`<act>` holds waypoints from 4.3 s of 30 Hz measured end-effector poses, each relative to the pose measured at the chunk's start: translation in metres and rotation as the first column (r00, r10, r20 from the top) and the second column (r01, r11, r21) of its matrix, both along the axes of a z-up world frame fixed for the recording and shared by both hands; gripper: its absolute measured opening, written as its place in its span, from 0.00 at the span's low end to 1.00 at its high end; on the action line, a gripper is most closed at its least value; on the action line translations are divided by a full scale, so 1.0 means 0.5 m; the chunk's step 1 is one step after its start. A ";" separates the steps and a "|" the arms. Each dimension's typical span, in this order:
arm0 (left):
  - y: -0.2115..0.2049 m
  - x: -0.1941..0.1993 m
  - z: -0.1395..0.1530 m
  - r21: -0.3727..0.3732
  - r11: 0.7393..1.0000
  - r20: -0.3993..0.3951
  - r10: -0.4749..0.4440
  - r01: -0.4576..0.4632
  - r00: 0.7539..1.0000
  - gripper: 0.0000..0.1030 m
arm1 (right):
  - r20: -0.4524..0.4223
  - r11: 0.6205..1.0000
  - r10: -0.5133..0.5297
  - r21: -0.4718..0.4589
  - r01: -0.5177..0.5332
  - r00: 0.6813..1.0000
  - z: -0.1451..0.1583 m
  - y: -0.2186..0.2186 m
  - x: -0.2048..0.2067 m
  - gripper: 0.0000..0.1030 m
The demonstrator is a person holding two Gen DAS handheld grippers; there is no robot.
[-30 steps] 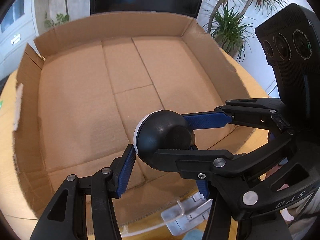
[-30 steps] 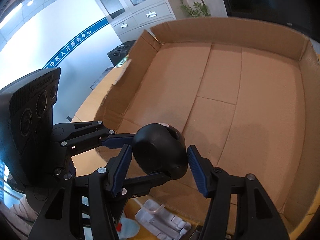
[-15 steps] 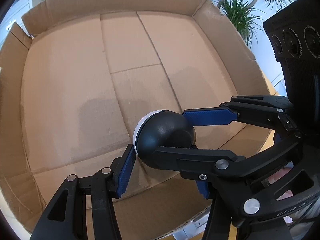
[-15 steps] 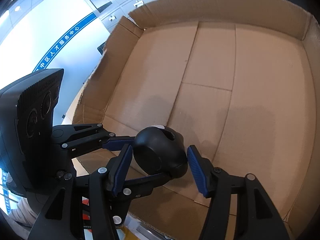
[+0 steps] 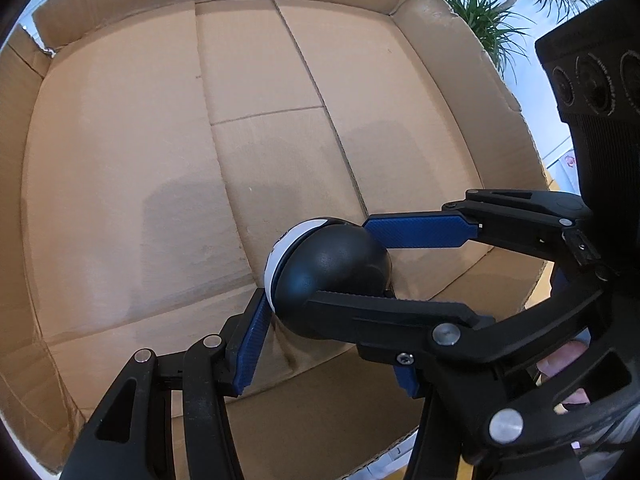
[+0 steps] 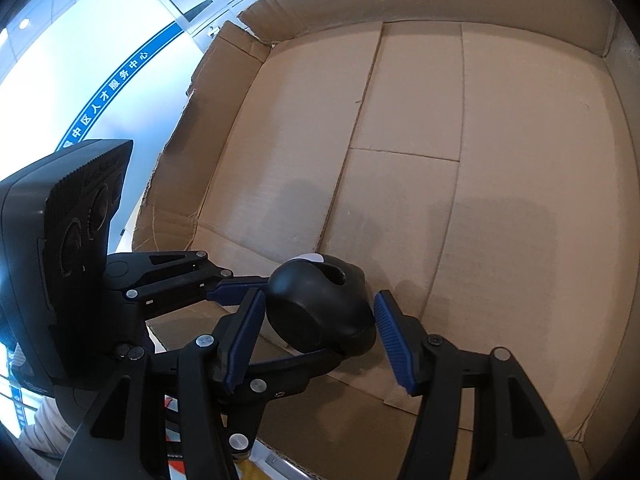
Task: Organize objects
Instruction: 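Lower the speaker ball into the box and open both grippers, then move both tools back toward the light-blue plush toy, then close the right gripper on the plush toy's body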
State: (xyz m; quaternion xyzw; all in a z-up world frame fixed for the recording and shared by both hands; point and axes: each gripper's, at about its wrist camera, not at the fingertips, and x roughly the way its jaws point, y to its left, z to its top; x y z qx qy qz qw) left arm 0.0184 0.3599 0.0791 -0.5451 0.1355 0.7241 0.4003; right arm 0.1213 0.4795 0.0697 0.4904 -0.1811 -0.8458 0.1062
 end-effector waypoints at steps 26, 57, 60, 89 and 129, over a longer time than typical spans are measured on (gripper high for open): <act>-0.288 0.246 0.168 0.130 0.977 -0.215 0.193 -0.168 0.957 0.93 | -0.167 0.952 -0.101 0.269 0.144 0.981 0.192 -0.059 0.267 0.82; -0.571 0.468 -0.001 0.153 0.914 -0.083 0.391 -0.376 0.916 0.96 | -0.038 0.788 -0.218 0.583 0.199 0.975 -0.005 -0.200 0.498 0.82; -0.568 0.468 -0.002 0.153 0.916 -0.080 0.386 -0.371 0.919 0.96 | -0.021 0.778 -0.215 0.602 0.184 0.976 -0.010 -0.207 0.495 0.82; -0.553 0.416 -0.052 0.240 0.904 0.096 0.341 -0.355 0.935 0.96 | 0.042 0.992 -0.109 -0.060 0.112 0.993 -0.058 -0.226 0.456 0.54; -0.507 0.424 -0.022 0.220 0.939 0.116 0.243 -0.263 0.963 0.33 | 0.045 0.977 -0.037 -0.208 0.046 0.998 -0.089 -0.207 0.456 0.25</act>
